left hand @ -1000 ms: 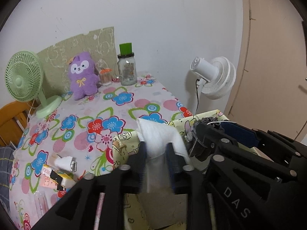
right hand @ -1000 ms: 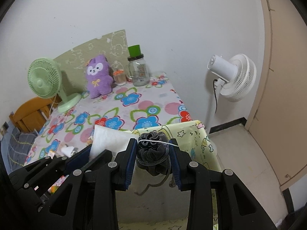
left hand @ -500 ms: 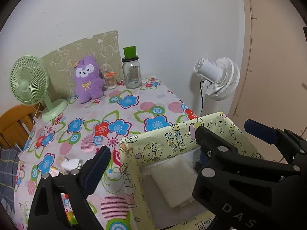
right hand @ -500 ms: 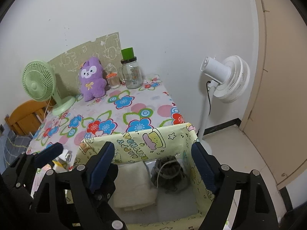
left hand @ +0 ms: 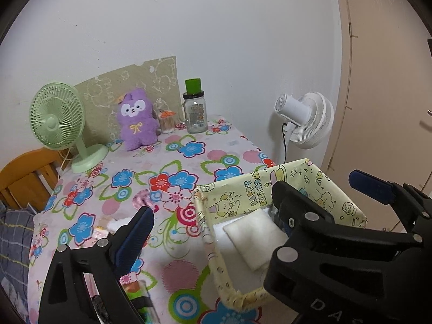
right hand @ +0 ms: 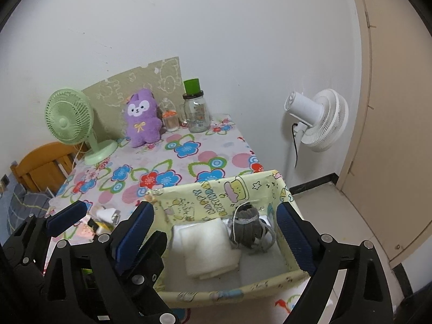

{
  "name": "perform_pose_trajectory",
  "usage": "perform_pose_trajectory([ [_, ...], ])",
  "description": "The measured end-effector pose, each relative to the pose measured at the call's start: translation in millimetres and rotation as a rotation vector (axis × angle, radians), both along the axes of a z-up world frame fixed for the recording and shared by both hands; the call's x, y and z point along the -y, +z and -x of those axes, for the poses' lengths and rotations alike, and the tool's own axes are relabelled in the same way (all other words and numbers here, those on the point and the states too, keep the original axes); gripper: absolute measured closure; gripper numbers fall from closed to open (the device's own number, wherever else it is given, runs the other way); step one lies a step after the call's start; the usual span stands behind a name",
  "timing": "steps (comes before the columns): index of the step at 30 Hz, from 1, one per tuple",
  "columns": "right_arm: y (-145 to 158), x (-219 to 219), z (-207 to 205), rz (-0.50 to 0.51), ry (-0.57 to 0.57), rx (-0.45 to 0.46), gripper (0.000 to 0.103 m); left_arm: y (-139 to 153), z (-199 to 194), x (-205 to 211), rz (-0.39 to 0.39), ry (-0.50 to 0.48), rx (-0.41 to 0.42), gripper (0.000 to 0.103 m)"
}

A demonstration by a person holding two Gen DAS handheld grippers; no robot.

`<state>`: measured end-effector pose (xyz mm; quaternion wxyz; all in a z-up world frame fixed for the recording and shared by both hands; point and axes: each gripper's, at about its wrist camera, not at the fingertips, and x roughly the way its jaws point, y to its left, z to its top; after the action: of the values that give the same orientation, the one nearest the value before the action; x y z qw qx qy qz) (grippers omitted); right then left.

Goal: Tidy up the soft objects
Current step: 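Lower the towel and sponge into the box and open both grippers, then withdraw both tools from the box back over the table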

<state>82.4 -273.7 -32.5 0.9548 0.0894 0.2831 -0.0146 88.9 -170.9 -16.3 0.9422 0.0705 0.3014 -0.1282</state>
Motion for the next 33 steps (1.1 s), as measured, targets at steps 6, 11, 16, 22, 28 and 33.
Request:
perform_pose_trajectory([
  [6, 7.8, -15.0, 15.7, 0.012, 0.009, 0.021, 0.008, 5.6, 16.2, -14.1, 0.010, 0.010, 0.021, 0.005],
  [11, 12.3, -27.8, 29.0, 0.019, 0.016, 0.038, 0.007, 9.2, 27.2, -27.4, 0.018, 0.018, 0.036, 0.005],
  [16, 15.9, -42.9, 40.6, 0.028, 0.013, 0.058, 0.004, 11.5, 36.8, -41.6, 0.024, 0.025, 0.050, 0.005],
  [22, 17.8, -61.3, 52.1, 0.040, 0.022, 0.067, 0.004, 11.7, 48.5, -60.4, 0.030, 0.036, 0.061, 0.003],
  [28, 16.3, -81.0, 57.1, 0.041, 0.036, 0.071, 0.004, 8.8, 54.6, -78.6, 0.024, 0.049, 0.063, 0.002],
  [33, 15.6, -99.4, 59.1, 0.035, 0.056, 0.079, 0.004, 7.6, 59.0, -95.5, 0.020, 0.064, 0.073, 0.002],
])
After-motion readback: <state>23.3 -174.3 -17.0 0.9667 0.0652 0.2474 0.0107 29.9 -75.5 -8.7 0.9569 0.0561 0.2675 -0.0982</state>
